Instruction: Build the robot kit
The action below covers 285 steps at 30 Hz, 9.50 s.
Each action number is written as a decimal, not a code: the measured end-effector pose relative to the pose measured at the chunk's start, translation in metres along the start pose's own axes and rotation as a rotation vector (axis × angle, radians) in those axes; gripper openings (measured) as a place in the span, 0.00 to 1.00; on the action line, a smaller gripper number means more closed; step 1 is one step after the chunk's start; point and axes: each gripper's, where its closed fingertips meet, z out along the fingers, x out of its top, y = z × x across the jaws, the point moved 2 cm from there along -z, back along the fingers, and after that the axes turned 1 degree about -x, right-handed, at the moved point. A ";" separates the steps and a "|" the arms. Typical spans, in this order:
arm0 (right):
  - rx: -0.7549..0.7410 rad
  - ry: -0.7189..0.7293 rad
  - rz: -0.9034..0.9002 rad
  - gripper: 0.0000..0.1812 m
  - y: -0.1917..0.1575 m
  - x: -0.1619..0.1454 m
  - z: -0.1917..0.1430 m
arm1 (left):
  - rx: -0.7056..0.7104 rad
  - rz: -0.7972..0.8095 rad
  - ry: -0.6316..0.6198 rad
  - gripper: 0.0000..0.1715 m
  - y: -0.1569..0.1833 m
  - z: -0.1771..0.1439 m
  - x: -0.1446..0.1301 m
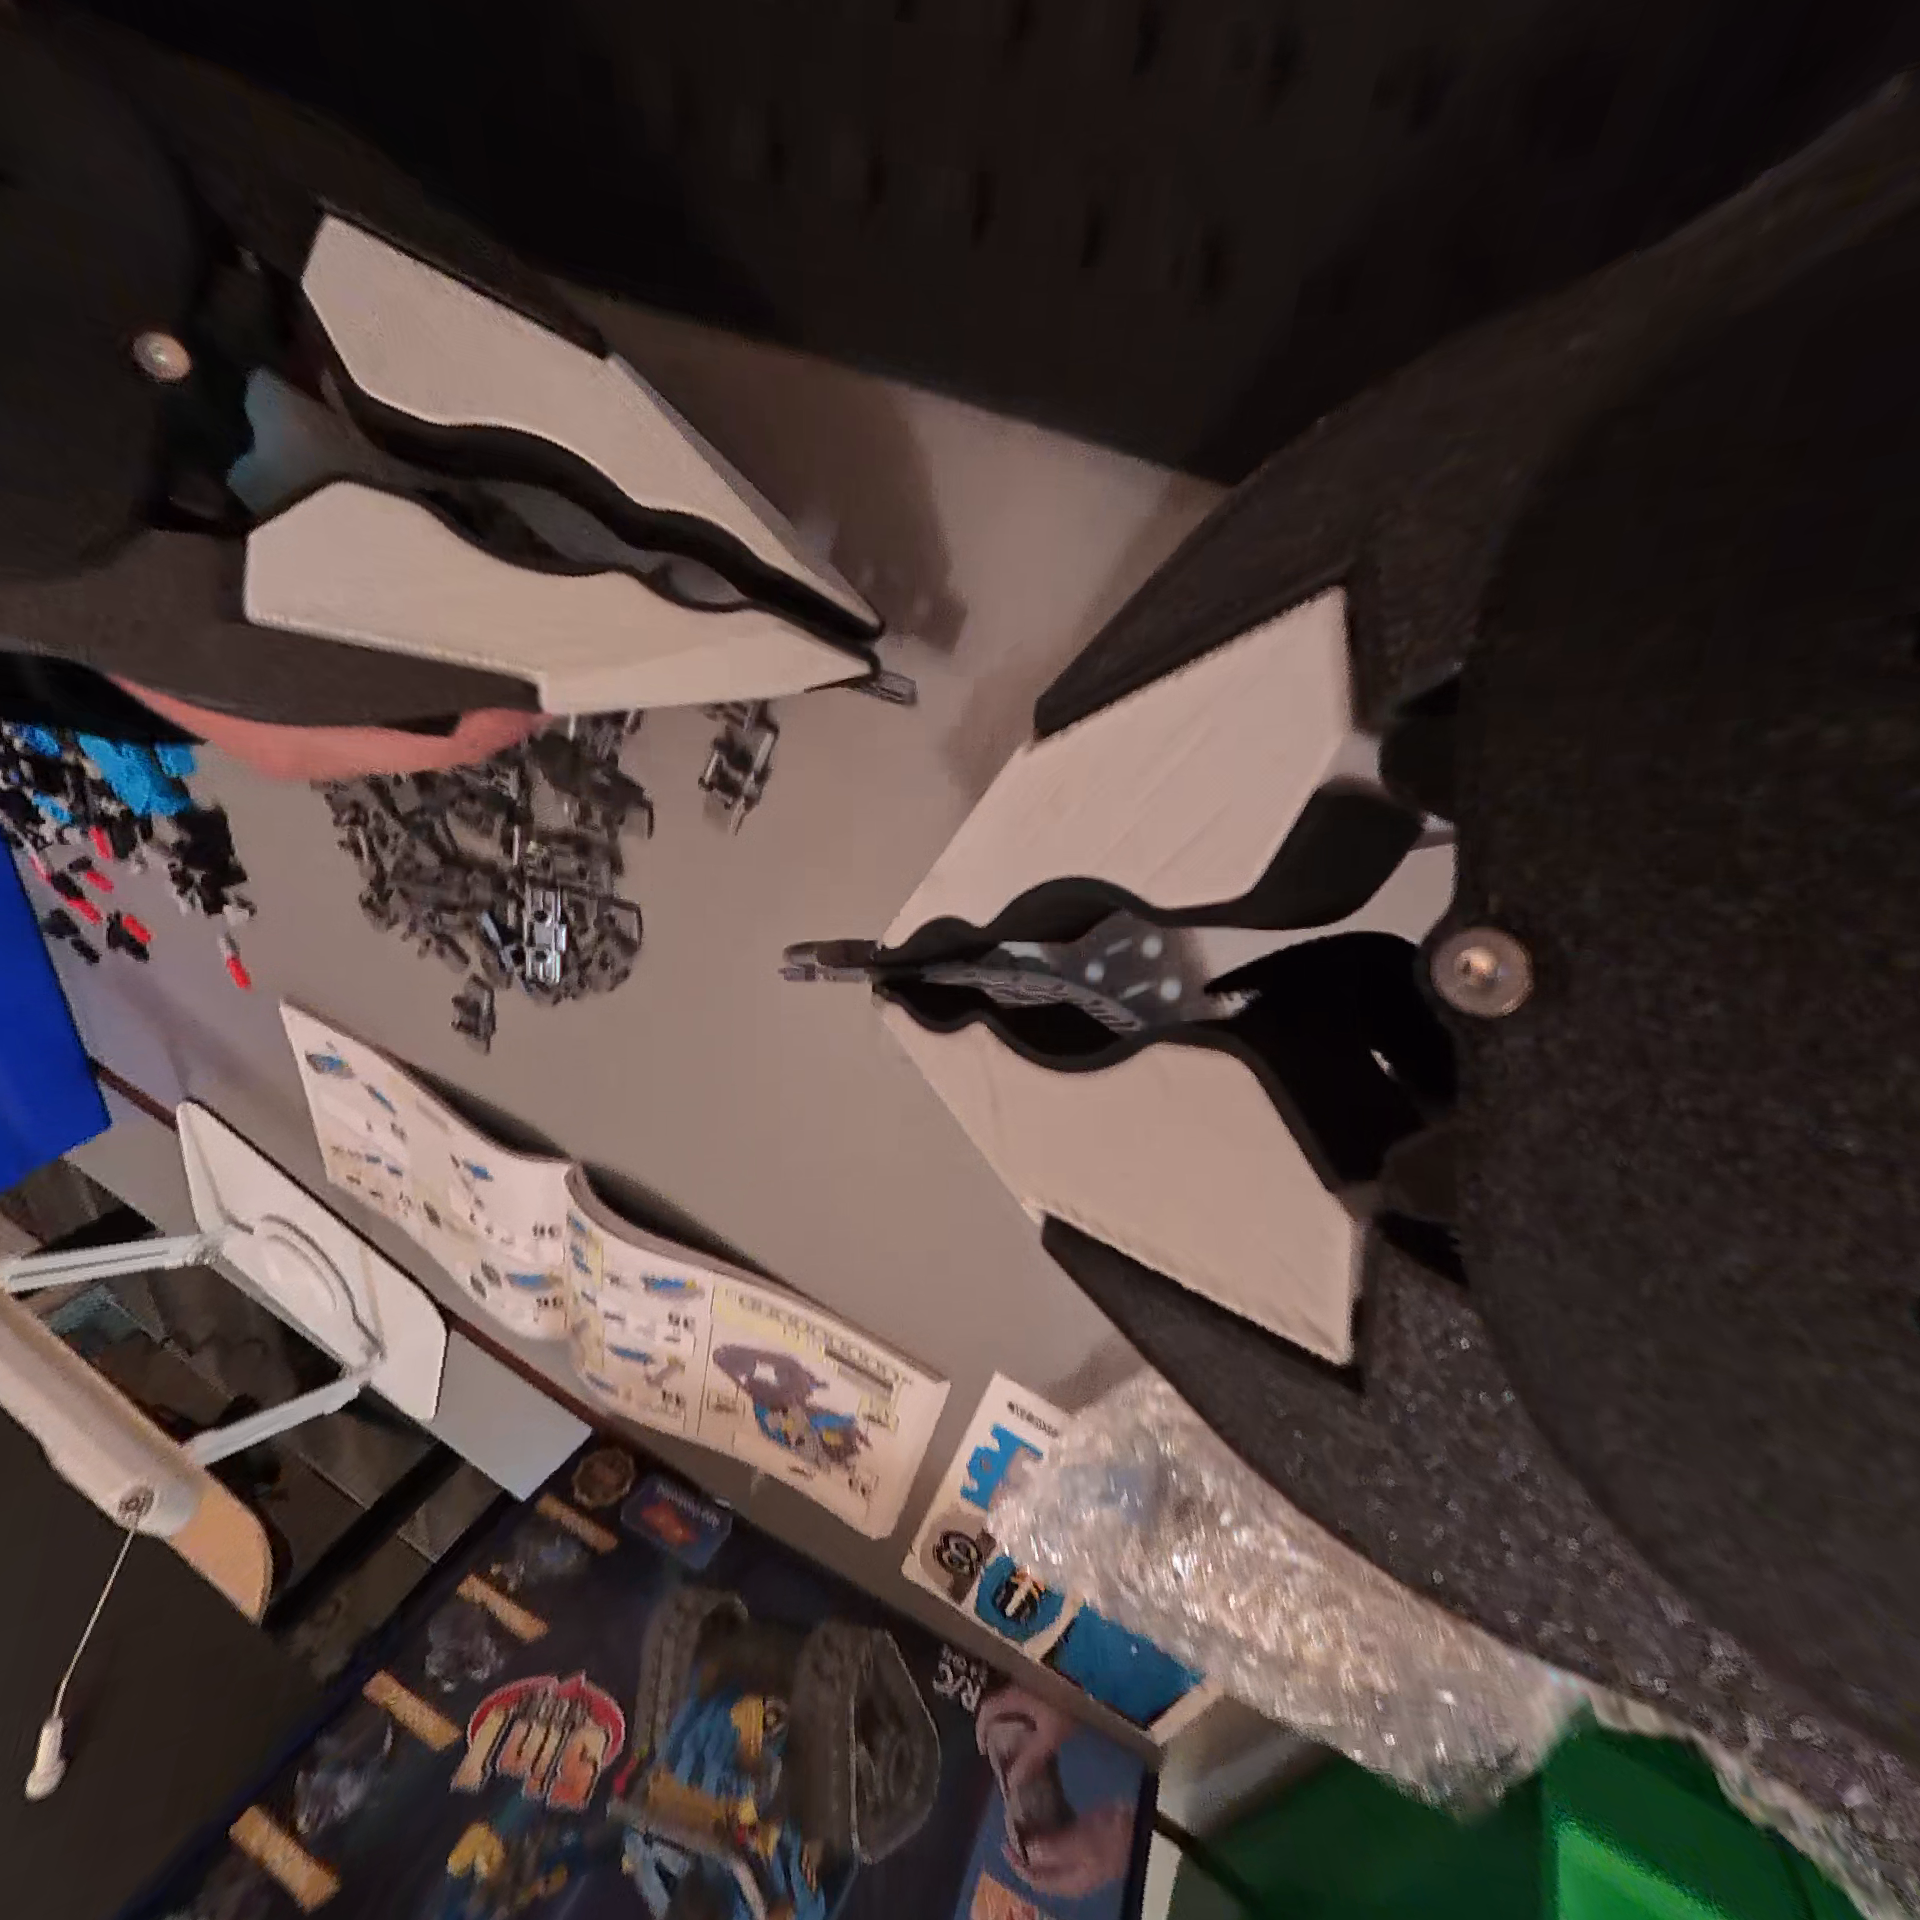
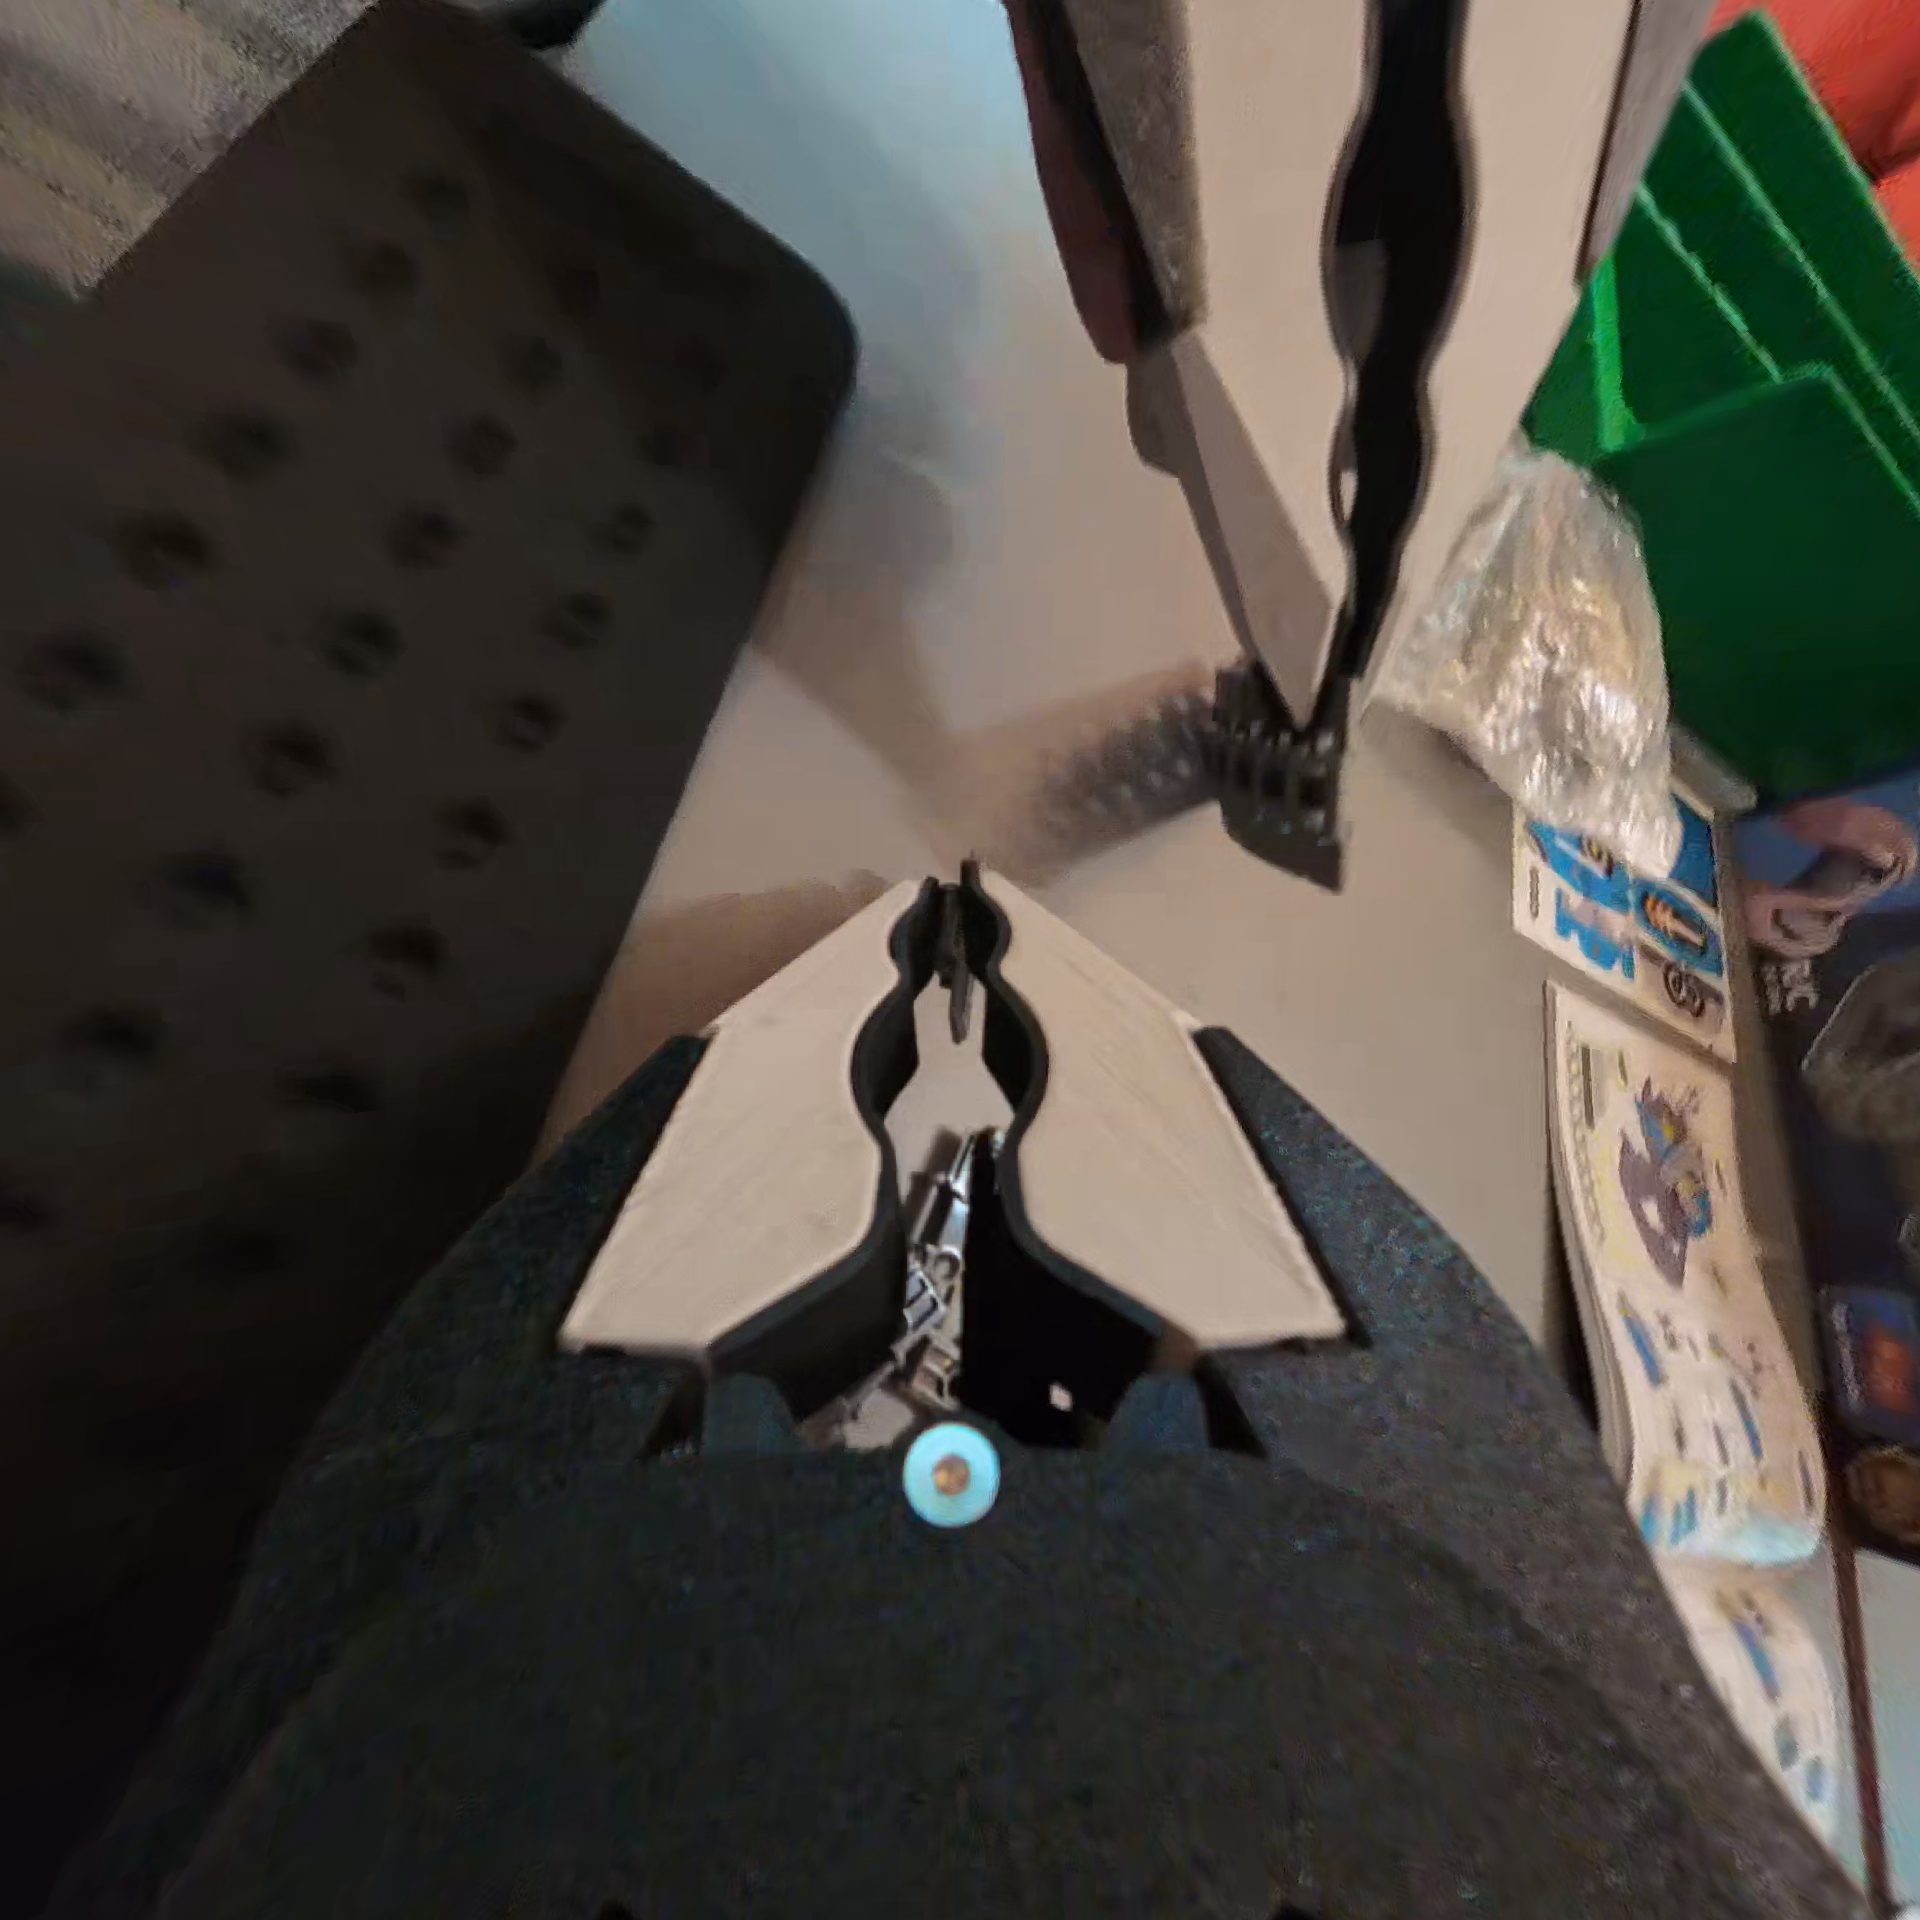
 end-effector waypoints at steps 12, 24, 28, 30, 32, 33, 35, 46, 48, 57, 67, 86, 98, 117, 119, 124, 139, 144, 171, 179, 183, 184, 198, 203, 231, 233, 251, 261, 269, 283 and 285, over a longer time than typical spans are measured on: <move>0.188 -0.018 0.219 0.14 -0.029 -0.010 -0.012 | -0.101 -0.002 -0.010 0.02 0.043 0.007 -0.004; -0.030 0.073 0.321 0.15 0.007 0.016 -0.030 | -0.185 -0.078 0.129 0.01 0.059 -0.011 0.019; 0.006 0.123 0.313 0.05 0.004 0.026 -0.032 | -0.247 -0.164 0.205 0.02 0.058 -0.021 0.033; 0.051 0.175 0.387 0.05 0.007 0.032 -0.038 | -0.277 -0.260 0.252 0.02 0.054 -0.026 0.040; 0.068 0.264 0.491 0.04 0.015 0.039 -0.046 | -0.321 -0.405 0.345 0.10 0.046 -0.033 0.052; 0.083 0.325 0.552 0.04 0.019 0.043 -0.050 | -0.352 -0.492 0.405 0.14 0.041 -0.038 0.058; 0.109 0.413 0.660 0.04 0.026 0.046 -0.058 | -0.421 -0.633 0.542 0.19 0.033 -0.049 0.068; 0.215 0.674 0.796 0.02 0.029 0.072 -0.071 | -0.479 -0.595 0.716 0.19 0.033 -0.047 0.083; 0.206 0.680 0.789 0.02 0.028 0.074 -0.070 | -0.532 -0.581 0.713 0.06 0.038 -0.046 0.084; 0.069 0.248 0.933 0.20 0.032 0.015 -0.045 | -0.237 -0.485 0.590 0.04 0.012 -0.037 0.063; -0.122 -0.375 0.898 0.20 -0.030 -0.013 -0.013 | 0.051 -0.273 0.533 0.04 -0.002 -0.035 0.050; -0.087 -0.421 1.014 0.23 -0.021 -0.007 0.006 | 0.033 -0.419 0.616 0.04 -0.017 -0.064 0.049; 0.083 -0.259 0.926 0.26 -0.003 0.008 0.020 | 0.066 -0.522 0.681 0.04 -0.051 -0.078 0.029; 0.360 -0.297 0.410 0.09 -0.004 -0.007 0.026 | -0.307 -0.509 0.695 0.04 -0.035 -0.061 0.035; 0.314 -0.291 0.418 0.09 0.007 -0.014 0.023 | -0.356 -0.527 0.684 0.04 -0.036 -0.053 0.036; 0.153 0.066 0.703 0.09 0.085 -0.002 -0.032 | -0.434 -0.605 0.548 0.04 -0.052 -0.016 0.046; 0.258 0.564 1.076 0.09 0.123 -0.032 -0.085 | -0.609 -0.448 0.504 0.04 -0.027 0.074 0.071; 0.283 0.533 1.044 0.09 0.115 -0.033 -0.078 | -0.585 -0.434 0.466 0.04 -0.025 0.076 0.066; 0.556 0.637 1.230 0.05 0.104 -0.031 -0.067 | -0.499 -0.315 0.466 0.03 -0.024 0.067 0.064; 0.645 0.649 1.170 0.05 0.097 -0.024 -0.072 | -0.494 -0.260 0.470 0.03 -0.016 0.060 0.070; 0.432 0.551 0.951 0.06 0.101 -0.021 -0.077 | -0.446 -0.240 0.483 0.04 -0.018 0.060 0.073; 0.389 0.522 0.902 0.06 0.100 -0.020 -0.078 | -0.451 -0.247 0.494 0.04 -0.018 0.060 0.074; 0.031 0.427 0.663 0.05 0.111 -0.021 -0.082 | -0.479 -0.373 0.544 0.04 -0.029 0.065 0.071; -0.015 0.366 0.634 0.05 0.111 -0.025 -0.077 | -0.463 -0.382 0.520 0.04 -0.030 0.069 0.068; 0.117 0.448 0.666 0.16 0.104 -0.018 -0.077 | -0.473 -0.283 0.525 0.04 -0.016 0.056 0.074; 0.140 0.446 0.668 0.17 0.101 -0.019 -0.076 | -0.474 -0.251 0.530 0.04 -0.013 0.056 0.074; 0.077 0.443 0.714 0.24 0.110 -0.022 -0.074 | -0.497 -0.313 0.573 0.04 -0.019 0.055 0.072; 0.031 0.410 0.669 0.15 0.109 -0.018 -0.076 | -0.500 -0.347 0.576 0.04 -0.024 0.057 0.071; -0.137 0.310 0.491 0.07 0.109 -0.014 -0.073 | -0.467 -0.350 0.567 0.04 -0.031 0.059 0.067; -0.320 0.162 0.385 0.07 0.112 -0.013 -0.074 | -0.458 -0.371 0.563 0.04 -0.034 0.061 0.066; -0.308 0.156 0.404 0.07 0.112 -0.014 -0.073 | -0.456 -0.372 0.556 0.04 -0.035 0.062 0.065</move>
